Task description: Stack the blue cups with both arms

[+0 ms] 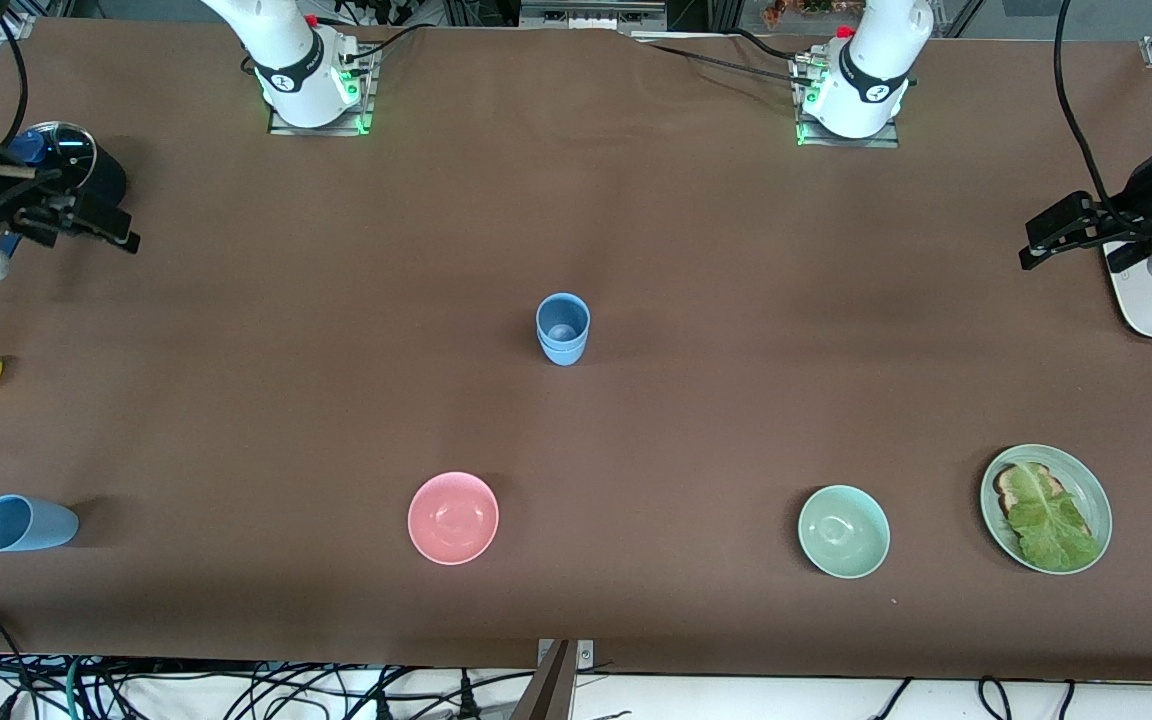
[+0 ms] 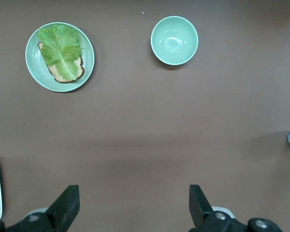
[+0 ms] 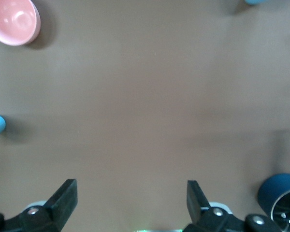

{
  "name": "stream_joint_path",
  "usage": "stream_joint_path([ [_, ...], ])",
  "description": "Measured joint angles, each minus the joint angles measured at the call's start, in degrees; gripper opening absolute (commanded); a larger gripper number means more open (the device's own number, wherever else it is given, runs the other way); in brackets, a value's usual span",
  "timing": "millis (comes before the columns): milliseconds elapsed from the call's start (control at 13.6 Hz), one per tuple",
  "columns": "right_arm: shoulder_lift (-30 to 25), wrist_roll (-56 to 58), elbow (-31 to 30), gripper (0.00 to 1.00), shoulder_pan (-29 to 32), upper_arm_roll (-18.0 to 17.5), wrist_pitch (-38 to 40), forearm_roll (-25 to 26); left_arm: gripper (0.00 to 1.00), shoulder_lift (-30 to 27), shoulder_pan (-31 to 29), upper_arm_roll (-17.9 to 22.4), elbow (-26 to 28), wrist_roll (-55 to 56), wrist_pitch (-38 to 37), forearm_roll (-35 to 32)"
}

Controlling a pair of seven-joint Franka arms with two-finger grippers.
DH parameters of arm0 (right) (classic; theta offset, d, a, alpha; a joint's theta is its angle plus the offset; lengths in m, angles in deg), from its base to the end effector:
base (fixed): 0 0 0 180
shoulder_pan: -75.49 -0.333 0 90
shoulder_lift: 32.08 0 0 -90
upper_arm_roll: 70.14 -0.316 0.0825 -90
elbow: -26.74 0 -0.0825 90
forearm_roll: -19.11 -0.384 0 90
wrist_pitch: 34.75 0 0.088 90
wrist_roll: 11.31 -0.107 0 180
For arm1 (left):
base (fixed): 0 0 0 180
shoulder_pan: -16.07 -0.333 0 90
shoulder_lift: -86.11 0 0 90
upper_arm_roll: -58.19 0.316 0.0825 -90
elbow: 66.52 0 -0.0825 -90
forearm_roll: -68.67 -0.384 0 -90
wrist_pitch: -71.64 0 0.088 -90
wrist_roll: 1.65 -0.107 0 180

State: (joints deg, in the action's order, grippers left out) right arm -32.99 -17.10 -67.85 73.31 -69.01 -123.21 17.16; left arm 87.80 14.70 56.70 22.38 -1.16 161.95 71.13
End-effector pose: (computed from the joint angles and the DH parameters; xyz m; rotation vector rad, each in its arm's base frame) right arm 0.5437 0.0136 0.5935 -3.1067 0.1295 0.1447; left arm 0.5641 -0.0055 0.6176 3.0979 0.0105 -0.0079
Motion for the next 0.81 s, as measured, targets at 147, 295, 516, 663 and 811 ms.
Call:
stream_joint_path([
  [147, -2.7, -0.1, -3.8, 1.00, 0.1, -0.8, -2.0, 1.4, 1.00, 0.0, -0.1, 0.1, 0.0, 0.0, -1.1, 0.0],
  [295, -3.1, -0.1, -4.1, 1.00, 0.1, -2.5, -4.1, 6.2, 1.00, 0.0, -0.2, 0.1, 0.0, 0.0, -1.5, 0.0],
  [516, -3.1, -0.8, -4.0, 1.00, 0.2, -3.3, -4.4, 4.7, 1.00, 0.0, -0.2, 0.1, 0.0, 0.0, -1.9, 0.0],
  [663, -3.1, -0.8, -4.0, 1.00, 0.7, -3.3, -4.4, 3.7, 1.00, 0.0, -0.2, 0.1, 0.0, 0.0, -2.1, 0.0],
  [811, -3.0, -0.8, -4.0, 1.00, 0.9, -3.2, -4.4, 3.5, 1.00, -0.1, -0.2, 0.1, 0.1, 0.0, -2.4, 0.0],
])
